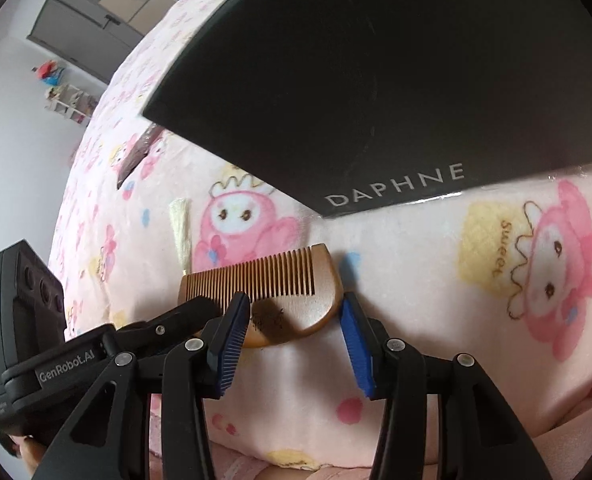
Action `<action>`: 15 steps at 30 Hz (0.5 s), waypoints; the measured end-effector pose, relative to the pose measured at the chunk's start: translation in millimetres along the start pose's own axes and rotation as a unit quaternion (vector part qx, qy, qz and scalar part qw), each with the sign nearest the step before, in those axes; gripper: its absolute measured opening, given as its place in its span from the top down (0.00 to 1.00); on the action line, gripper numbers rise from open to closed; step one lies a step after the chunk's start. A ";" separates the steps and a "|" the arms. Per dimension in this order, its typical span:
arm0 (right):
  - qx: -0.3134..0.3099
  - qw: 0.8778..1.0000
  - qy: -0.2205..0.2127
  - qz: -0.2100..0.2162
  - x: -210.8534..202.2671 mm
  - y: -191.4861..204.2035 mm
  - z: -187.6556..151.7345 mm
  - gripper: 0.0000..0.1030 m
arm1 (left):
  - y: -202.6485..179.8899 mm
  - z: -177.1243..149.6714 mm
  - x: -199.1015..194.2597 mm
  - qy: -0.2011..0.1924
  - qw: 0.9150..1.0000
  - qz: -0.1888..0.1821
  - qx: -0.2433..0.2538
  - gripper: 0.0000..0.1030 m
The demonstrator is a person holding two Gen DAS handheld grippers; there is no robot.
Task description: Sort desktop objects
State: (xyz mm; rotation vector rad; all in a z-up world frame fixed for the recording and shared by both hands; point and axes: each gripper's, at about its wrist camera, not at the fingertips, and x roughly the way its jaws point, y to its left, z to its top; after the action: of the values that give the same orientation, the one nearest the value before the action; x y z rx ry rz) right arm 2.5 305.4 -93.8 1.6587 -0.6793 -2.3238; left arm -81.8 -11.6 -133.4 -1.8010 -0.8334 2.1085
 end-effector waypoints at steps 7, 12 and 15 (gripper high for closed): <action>-0.021 0.999 -0.033 0.012 -32.0 -6.6 -5.7 0.60 | -15.6 -4.8 -12.3 -0.033 0.998 -0.037 0.031 0.64; -0.021 0.999 -0.032 0.010 -40.0 -21.0 7.2 0.60 | -0.5 -1.5 -4.8 -0.028 0.999 -0.015 -0.015 0.63; 0.018 1.000 -0.007 -0.002 -28.2 -39.8 12.7 0.60 | 13.3 2.1 -7.0 -0.041 0.997 -0.025 -0.056 0.63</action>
State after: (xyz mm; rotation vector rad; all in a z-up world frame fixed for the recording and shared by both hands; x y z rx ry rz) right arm 4.3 355.2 -85.9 1.6608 -0.7245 -2.3422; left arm -80.0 -26.6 -135.0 -1.7362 -1.0269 2.1566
